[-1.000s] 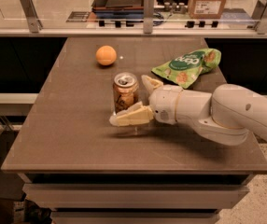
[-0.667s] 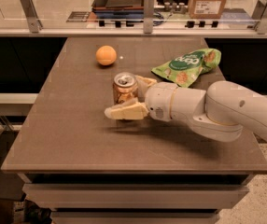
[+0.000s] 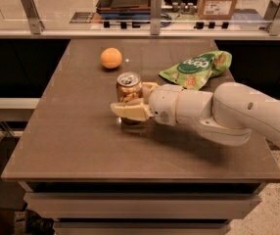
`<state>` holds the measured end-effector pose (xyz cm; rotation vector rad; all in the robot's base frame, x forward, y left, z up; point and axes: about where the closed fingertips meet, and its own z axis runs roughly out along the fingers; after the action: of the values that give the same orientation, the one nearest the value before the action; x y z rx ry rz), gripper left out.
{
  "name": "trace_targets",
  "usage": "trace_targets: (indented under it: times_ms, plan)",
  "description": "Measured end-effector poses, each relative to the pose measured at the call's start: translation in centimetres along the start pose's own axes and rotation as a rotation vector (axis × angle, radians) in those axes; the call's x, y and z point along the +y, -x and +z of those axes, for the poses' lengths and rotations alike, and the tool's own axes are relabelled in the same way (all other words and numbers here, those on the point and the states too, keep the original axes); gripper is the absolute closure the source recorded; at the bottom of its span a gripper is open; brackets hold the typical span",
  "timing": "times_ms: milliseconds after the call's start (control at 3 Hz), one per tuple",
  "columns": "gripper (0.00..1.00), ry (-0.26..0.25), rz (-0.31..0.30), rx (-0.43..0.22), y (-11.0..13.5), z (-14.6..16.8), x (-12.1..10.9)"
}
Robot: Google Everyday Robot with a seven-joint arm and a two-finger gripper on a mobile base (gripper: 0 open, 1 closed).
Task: Pick orange can
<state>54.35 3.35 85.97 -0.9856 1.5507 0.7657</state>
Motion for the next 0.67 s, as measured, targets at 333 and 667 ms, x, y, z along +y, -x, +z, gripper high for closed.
trace_targets:
  times_ms: [333,667]
  plan:
    - [0.88,0.01,-0.01,-0.014,1.1,0.2,-0.1]
    - [1.0,0.017,-0.024,-0.033,3.4,0.5,-0.2]
